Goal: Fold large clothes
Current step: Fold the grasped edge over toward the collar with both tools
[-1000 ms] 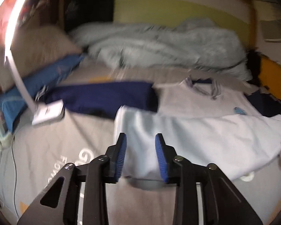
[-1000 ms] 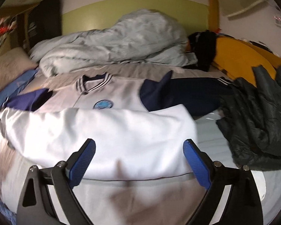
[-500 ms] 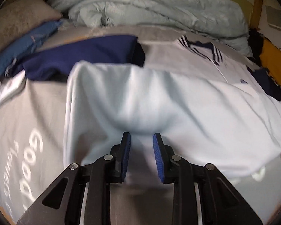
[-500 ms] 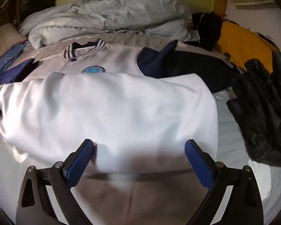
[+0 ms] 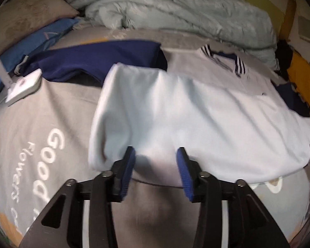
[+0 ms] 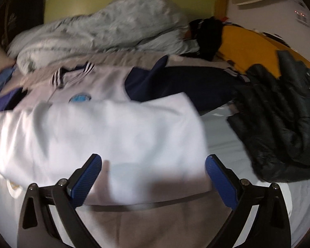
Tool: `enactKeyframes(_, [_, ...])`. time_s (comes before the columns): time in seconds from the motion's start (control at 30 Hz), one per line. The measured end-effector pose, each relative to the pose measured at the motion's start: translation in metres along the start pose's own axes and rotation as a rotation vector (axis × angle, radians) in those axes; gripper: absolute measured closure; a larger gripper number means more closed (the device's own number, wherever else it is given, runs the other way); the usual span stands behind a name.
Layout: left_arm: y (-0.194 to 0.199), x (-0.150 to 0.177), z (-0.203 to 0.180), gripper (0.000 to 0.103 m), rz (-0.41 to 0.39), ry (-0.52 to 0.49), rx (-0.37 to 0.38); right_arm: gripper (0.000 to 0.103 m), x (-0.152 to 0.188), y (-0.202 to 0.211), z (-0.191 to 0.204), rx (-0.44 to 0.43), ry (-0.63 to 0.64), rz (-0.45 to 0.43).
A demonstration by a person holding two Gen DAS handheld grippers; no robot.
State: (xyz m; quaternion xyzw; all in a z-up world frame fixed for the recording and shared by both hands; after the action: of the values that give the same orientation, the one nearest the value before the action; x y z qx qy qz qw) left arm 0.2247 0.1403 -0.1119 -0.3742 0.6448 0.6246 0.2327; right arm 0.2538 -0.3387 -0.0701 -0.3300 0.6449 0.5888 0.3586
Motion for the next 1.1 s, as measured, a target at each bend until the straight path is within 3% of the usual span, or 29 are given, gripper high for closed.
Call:
enactKeyframes(0.1, [0.022, -0.018, 0.002, 0.034, -0.105, -0.048, -0.050, 0.002, -0.008, 0.008, -0.012, -0.001, -0.061, -0.023])
enactKeyframes(0.17, [0.033, -0.028, 0.005, 0.011, -0.156, -0.074, -0.080, 0.002, -0.010, 0.010, -0.018, 0.009, -0.081, -0.019])
enactKeyframes(0.2, [0.037, -0.031, 0.008, 0.008, -0.170, -0.070, -0.094, 0.002, -0.012, 0.013, -0.020, 0.007, -0.094, -0.022])
enactKeyframes(0.27, [0.042, -0.030, 0.012, 0.007, -0.168, -0.037, -0.089, 0.002, -0.013, 0.018, -0.020, -0.007, -0.118, -0.023])
enactKeyframes(0.4, [0.043, -0.016, -0.003, 0.007, -0.122, 0.022, 0.019, 0.002, -0.009, 0.029, -0.005, -0.083, -0.156, -0.003])
enactKeyframes(0.6, [0.049, 0.004, -0.042, 0.007, -0.099, -0.019, 0.096, 0.002, 0.011, 0.047, 0.027, -0.204, -0.166, 0.042])
enactKeyframes(0.7, [0.042, 0.027, -0.055, 0.007, -0.017, 0.078, 0.171, 0.002, 0.032, 0.043, 0.037, -0.256, -0.232, 0.108])
enactKeyframes(0.73, [0.036, 0.035, -0.057, 0.007, 0.016, 0.106, 0.176, 0.002, 0.041, 0.038, 0.042, -0.280, -0.262, 0.148])
enactKeyframes(0.83, [0.017, 0.041, -0.059, 0.007, 0.035, 0.065, 0.104, 0.002, 0.060, 0.018, 0.051, -0.296, -0.290, 0.224])
enactKeyframes(0.93, [-0.008, 0.042, -0.048, 0.005, 0.063, 0.177, 0.093, 0.002, 0.054, 0.001, 0.051, -0.237, -0.226, 0.153])
enactKeyframes(1.0, [-0.020, 0.029, -0.045, 0.000, 0.024, 0.210, 0.104, 0.004, 0.047, -0.012, 0.052, -0.207, -0.205, 0.116])
enactKeyframes(1.1, [-0.039, 0.017, -0.042, 0.000, 0.006, 0.158, 0.065, 0.023, 0.036, -0.025, 0.045, -0.168, -0.237, 0.089])
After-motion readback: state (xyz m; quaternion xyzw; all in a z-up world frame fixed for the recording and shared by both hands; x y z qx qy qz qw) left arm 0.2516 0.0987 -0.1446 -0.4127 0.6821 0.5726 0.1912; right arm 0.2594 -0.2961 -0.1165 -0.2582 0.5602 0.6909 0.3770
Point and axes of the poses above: each gripper's, at about its wrist camera, not at the fingertips, and y roughly against the way its jaws point, z to its left, x to its underside, the point moved 10 cm from there along -y, roughly the way its jaws point, and after that the axes turned 12 degrees about -z, right-handed, at the moved point
